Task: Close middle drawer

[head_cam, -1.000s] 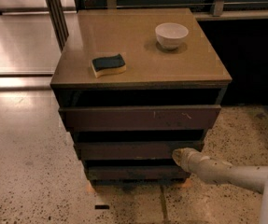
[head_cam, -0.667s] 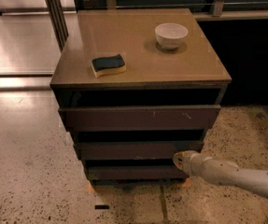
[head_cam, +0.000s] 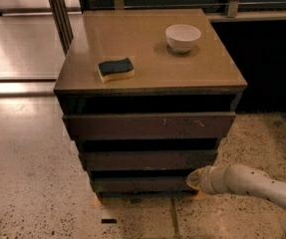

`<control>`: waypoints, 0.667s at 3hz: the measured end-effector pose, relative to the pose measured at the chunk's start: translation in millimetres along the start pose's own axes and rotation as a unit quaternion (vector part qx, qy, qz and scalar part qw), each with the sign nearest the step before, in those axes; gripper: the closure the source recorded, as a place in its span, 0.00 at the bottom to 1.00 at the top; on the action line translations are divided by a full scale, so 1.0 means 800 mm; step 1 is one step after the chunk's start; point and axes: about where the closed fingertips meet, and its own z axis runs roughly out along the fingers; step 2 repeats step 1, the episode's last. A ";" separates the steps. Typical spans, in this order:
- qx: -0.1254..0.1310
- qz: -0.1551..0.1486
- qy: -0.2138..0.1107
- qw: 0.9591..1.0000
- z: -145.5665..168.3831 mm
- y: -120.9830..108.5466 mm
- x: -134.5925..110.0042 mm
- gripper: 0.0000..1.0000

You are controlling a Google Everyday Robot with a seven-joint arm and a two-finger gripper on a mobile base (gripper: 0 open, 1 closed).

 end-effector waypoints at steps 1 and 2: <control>-0.042 0.002 0.000 0.999 0.000 0.027 -0.001 0.81; -0.042 0.002 0.000 0.999 0.000 0.027 -0.001 0.81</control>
Offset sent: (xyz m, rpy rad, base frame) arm 0.0000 0.0000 0.0000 0.0000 0.0000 0.0000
